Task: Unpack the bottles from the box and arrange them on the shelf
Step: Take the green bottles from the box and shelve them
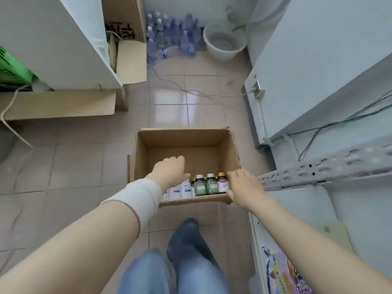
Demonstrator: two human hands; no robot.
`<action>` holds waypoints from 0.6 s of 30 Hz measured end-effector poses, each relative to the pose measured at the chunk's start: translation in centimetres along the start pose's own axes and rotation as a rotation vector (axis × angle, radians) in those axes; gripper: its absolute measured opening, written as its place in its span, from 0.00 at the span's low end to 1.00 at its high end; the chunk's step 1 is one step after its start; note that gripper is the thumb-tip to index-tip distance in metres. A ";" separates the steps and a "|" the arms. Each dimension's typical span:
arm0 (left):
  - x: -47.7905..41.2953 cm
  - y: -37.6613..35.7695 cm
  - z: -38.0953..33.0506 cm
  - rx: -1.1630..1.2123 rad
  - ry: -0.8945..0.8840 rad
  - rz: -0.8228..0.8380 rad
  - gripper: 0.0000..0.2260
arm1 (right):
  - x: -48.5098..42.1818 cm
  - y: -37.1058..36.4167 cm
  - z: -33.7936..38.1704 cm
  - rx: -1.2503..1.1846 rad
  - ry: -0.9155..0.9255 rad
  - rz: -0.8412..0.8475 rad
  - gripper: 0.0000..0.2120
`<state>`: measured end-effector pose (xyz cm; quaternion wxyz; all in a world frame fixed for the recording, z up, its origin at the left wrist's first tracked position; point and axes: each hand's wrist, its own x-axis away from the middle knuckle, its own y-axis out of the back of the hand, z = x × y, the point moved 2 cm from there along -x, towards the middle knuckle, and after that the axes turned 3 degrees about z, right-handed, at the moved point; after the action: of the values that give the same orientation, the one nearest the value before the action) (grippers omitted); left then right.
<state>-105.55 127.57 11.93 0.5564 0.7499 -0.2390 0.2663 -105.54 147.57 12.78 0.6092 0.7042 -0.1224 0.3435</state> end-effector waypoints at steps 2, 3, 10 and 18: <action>-3.8 -3.1 0.7 0.146 0.048 0.100 0.21 | -4.1 -2.4 -0.6 -0.015 0.018 0.057 0.25; -5.6 -4.7 0.9 0.215 0.070 0.147 0.21 | -6.2 -3.6 -0.8 -0.023 0.030 0.088 0.26; -16.9 -13.6 0.9 0.587 0.192 0.253 0.27 | -18.5 -11.1 -1.9 0.029 0.129 0.237 0.40; -21.1 -17.5 0.1 0.619 0.159 0.266 0.25 | -22.6 -14.1 -2.8 -0.144 0.164 0.454 0.42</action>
<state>-109.82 133.46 -14.51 0.2798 0.8224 -0.1986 0.4538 -114.66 147.83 -12.37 0.5728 0.5833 -0.2518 0.5179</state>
